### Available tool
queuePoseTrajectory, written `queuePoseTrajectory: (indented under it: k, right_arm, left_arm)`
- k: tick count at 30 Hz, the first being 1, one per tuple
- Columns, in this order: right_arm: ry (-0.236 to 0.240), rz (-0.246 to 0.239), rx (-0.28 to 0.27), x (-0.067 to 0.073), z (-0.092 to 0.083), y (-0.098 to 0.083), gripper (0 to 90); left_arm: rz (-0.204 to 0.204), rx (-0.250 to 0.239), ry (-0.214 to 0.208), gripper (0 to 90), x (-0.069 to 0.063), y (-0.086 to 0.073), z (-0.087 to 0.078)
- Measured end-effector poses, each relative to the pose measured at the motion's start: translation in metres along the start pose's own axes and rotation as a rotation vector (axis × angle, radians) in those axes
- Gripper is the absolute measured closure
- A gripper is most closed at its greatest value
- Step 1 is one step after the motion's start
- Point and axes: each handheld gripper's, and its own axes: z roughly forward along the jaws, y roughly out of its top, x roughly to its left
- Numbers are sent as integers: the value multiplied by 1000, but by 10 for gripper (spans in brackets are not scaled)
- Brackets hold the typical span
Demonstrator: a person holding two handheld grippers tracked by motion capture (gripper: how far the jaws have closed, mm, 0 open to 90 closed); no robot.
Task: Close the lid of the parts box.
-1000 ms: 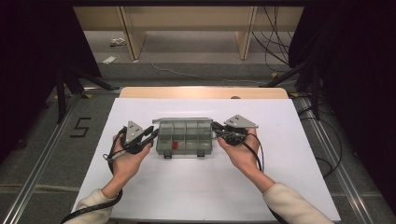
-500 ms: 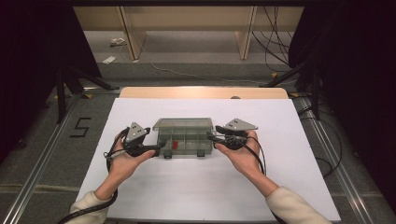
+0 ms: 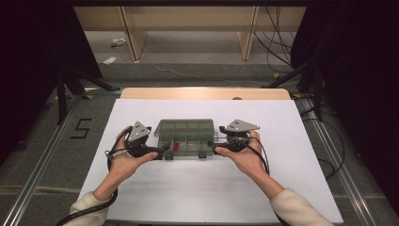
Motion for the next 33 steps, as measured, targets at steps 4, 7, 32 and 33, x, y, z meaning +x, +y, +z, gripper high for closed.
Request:
queuePoseTrajectory:
  k: [4, 7, 32, 33]
  right_arm:
    - [8, 1, -7, 0, -1, 2, 255]
    - [12, 3, -15, 0, -1, 4, 254]
    - [42, 25, -52, -3, 3, 19, 372]
    - [42, 23, -52, -3, 3, 20, 382]
  left_arm:
    - [-10, -10, -8, 37, 0, 3, -1]
    - [-14, -14, -16, 35, 0, 6, -1]
    - [-61, -84, -46, 319, 1, 26, -5]
    - [-61, -86, -41, 357, 1, 26, -5]
